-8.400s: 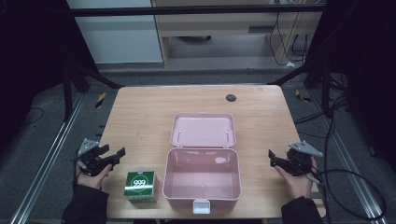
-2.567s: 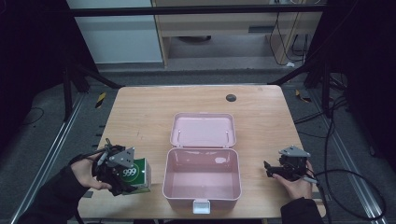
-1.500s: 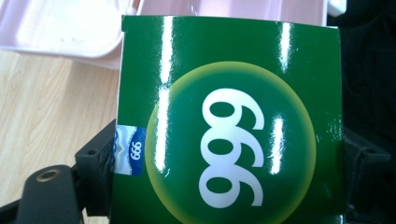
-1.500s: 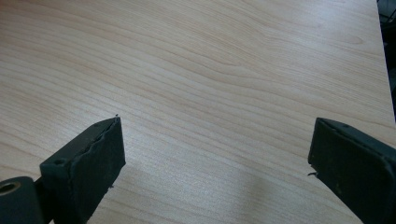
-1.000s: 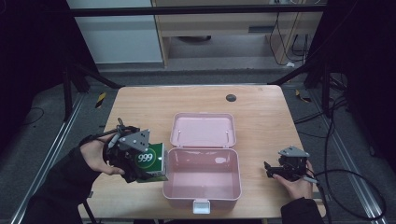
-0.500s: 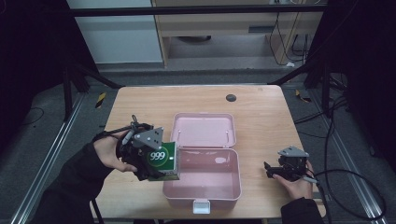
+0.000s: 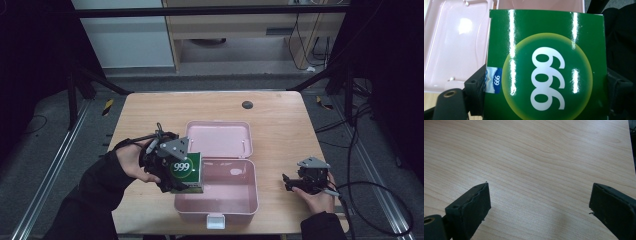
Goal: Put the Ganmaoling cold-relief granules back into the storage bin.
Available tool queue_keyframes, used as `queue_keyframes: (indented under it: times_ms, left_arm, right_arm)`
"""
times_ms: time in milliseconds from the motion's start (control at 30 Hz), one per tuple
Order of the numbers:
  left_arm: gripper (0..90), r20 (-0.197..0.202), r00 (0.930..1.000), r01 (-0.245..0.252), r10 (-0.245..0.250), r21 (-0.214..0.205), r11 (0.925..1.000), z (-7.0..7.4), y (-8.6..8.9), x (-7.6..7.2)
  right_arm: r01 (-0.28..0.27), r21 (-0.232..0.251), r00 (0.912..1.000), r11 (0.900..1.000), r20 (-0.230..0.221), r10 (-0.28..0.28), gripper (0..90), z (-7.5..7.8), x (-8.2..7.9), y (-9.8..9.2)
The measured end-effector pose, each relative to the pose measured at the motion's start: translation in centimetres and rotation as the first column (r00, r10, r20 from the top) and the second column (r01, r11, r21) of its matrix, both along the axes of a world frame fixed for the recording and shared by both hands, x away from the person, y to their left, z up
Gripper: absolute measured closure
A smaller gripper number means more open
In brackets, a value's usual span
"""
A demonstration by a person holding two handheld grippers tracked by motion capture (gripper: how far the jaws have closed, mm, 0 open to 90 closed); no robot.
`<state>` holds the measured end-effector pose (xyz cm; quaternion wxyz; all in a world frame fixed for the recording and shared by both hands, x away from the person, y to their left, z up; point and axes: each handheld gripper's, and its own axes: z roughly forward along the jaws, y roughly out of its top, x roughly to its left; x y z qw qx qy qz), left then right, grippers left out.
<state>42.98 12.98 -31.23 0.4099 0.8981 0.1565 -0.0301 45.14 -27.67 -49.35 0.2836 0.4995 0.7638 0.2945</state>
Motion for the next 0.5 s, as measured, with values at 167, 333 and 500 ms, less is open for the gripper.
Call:
queue_keyframes:
  times_ms: [167, 333, 500]
  left_arm:
    - [14.6, -0.003, 0.9999, 0.015, -0.015, 0.005, 0.9999, -0.4, -0.7, 0.2]
    - [14.6, 0.003, 0.9997, 0.024, -0.024, 0.013, 0.9996, -0.8, -1.2, 0.4]
    - [14.6, 0.005, 0.9996, 0.029, -0.029, 0.026, 0.9992, -1.3, -1.7, 0.6]
  right_arm:
    - [-0.002, -0.004, 1.0, 1.0, 0.0, 0.002, 3.8, 0.0, 0.0, 0.0]
    - [-0.004, -0.007, 1.0, 1.0, -0.001, 0.004, 3.9, 0.0, 0.0, 0.0]
    - [-0.007, -0.006, 1.0, 1.0, 0.0, 0.007, 3.9, -0.1, 0.0, 0.0]
